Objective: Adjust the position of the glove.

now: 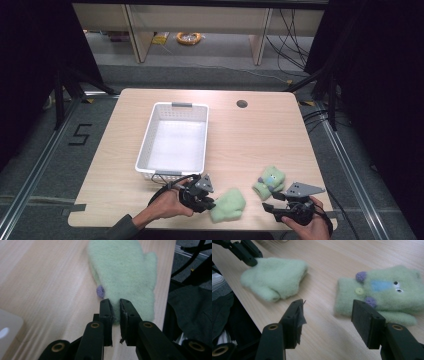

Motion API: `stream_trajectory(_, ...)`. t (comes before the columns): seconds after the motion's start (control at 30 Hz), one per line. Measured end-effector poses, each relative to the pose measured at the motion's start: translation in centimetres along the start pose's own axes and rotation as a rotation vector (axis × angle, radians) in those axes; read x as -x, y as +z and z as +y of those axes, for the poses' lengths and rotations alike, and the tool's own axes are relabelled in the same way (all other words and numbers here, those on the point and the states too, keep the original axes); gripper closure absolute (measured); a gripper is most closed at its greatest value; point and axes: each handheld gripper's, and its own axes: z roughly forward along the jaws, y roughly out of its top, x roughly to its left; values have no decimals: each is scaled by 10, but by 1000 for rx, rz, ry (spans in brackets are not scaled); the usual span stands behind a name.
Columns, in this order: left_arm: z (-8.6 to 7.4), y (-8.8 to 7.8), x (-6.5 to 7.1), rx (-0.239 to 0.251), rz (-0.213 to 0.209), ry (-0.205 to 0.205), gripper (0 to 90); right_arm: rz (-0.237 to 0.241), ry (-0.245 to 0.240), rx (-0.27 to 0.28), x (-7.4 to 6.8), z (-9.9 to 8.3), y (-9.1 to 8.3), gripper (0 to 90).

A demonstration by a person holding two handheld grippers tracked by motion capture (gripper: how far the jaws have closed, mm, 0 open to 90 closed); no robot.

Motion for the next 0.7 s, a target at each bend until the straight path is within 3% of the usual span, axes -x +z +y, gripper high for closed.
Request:
stream_trajectory(0.07,-1,0,-2,14,5,-19,786,3,3,-4,0,0,0,439)
stream_trajectory(0.13,-1,0,-1,21,8,-11,757,-1,-5,2,2,0,0,431)
stream_trajectory(0.23,-1,-3,0,40,32,-12,661,-10,1,8,3,0,0,425)
stream_trajectory(0.3,-1,-5,1,82,51,-30,632,-10,-4,12,3,0,0,425)
stream_trajectory(0.33,-2,-6,2,86,49,-35,630,-8,19,1,1,0,-1,425)
stream_trajectory(0.43,-3,-12,3,113,64,-52,555,-15,7,6,4,2,-3,425)
stream_trajectory(0.47,-4,-13,5,131,67,-72,550,-20,24,8,4,3,-4,425)
stream_trajectory(0.5,-5,-15,5,139,78,-68,535,-31,-6,13,8,4,-5,425)
stream_trajectory(0.57,-8,-18,7,166,80,-116,488,-53,-1,11,11,7,-8,425)
stream_trajectory(0.67,-15,-22,10,173,87,-154,435,-66,36,-23,14,13,-13,416)
stream_trajectory(0.7,-17,-24,9,161,95,-151,416,-70,19,-28,18,16,-13,416)
